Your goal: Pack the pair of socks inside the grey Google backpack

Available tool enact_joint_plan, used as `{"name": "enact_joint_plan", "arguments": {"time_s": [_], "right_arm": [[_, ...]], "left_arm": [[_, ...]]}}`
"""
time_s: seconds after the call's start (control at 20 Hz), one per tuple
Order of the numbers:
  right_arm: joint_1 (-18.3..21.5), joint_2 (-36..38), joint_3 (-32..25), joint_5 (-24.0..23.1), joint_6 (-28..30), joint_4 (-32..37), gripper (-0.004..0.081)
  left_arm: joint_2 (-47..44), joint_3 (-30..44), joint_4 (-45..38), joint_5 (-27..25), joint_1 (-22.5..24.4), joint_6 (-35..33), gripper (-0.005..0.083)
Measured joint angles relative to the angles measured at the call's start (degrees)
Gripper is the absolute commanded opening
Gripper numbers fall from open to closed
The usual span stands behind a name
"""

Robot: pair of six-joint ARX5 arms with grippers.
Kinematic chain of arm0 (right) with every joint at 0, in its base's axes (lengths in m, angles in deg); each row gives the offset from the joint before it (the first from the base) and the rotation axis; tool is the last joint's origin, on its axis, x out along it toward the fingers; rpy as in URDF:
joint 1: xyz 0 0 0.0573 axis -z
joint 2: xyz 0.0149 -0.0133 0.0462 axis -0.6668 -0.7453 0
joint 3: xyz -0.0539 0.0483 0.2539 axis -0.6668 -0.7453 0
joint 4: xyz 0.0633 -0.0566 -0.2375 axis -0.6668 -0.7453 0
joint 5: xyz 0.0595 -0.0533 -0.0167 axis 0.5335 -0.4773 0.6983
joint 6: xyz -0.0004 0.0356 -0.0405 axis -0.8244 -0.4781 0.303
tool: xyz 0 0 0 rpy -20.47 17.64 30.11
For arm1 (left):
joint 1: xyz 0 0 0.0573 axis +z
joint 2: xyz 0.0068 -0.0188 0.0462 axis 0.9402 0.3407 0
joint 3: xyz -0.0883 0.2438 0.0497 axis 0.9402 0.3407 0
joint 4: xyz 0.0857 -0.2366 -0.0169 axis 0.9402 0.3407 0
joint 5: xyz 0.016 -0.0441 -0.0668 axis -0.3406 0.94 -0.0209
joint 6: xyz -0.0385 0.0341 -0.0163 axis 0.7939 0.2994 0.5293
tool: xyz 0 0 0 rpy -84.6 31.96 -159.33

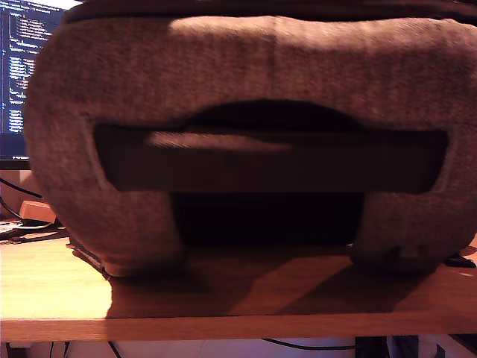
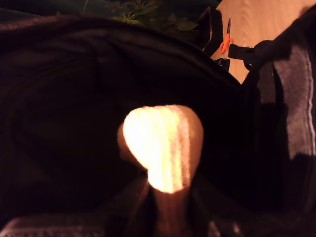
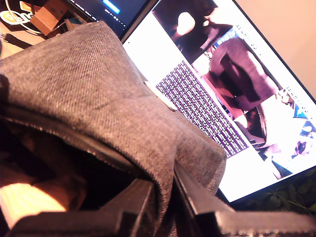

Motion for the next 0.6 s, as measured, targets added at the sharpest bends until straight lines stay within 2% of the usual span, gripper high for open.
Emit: {"name": "enact_joint_plan", "arguments": {"time_s": [0.1,0.15,0.2,0.6], "right_arm": [[0.00,0.00,0.00,-0.02,0.00,-0.07,-0.0013],[0.00,0.00,0.00,0.00,0.00,-0.17,-0.0013],[0.00,0.00,0.02,-0.02,0.00,-0.39,-0.0013],[0.00,0.00,0.09,-0.09,-0.02,-0.83,-0.0013]], "left_arm": [[0.79,0.00,0.09,0.28,0.09,-0.09,0.0602],[1.20,0.00,0.09,0.35,0.22,-0.09,0.0733],[1.55,0.00,0.11,0.31,0.33,-0.09,0.0774],[1.97,0.00,0.87,-2.51,0.83,1.55,0.0762]]}}
